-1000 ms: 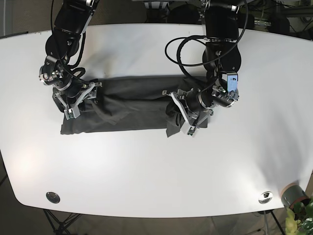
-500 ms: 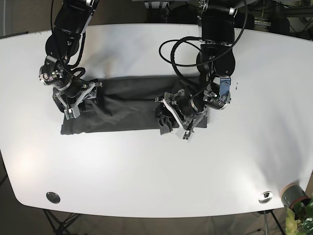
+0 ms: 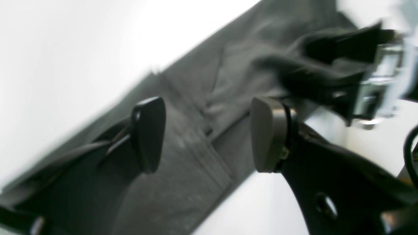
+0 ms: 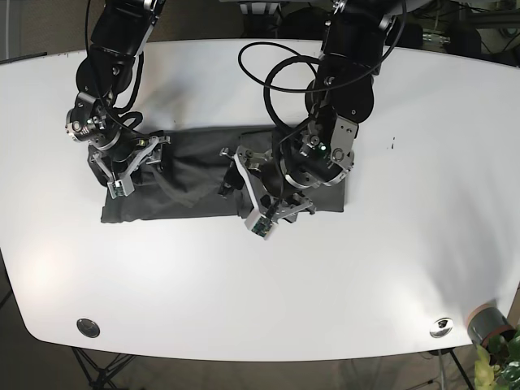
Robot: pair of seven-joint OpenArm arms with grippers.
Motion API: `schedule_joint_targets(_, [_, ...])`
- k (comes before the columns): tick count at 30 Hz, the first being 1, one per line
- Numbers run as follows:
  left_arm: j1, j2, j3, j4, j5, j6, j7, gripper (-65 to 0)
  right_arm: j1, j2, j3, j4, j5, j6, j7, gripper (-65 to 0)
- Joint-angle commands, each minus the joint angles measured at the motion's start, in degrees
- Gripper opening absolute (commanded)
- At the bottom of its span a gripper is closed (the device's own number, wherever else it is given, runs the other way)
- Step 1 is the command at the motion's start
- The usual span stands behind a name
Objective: Fold the T-shirt properly
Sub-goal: 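Fold the strip end with the left gripper toward the right gripper, then release and reposition both grippers on the strip ends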
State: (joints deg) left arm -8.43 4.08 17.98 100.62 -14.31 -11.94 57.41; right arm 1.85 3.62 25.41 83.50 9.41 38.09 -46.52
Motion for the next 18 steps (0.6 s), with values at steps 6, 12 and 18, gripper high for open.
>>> schedule_joint_targets(6, [1.0,-2.01,-12.31,1.14,0.46,-4.8,-0.84,-26.4,0.75,0.21,0.31,6.12,4.17,-0.06,-3.72,-21.9])
schedule_joint_targets(12, [4.16,-3.86,-18.11,1.14,0.37,-10.78,-0.92,-26.5,0.83,2.49,0.48,11.57,12.88,-0.33,-8.2,-21.4])
schedule_joint_targets(18, [6.8,-3.77,-24.53,-0.62,0.37,-14.65,-3.03,-29.7,5.58,3.37,9.98,10.08,19.12,-1.03,-15.41,-21.1])
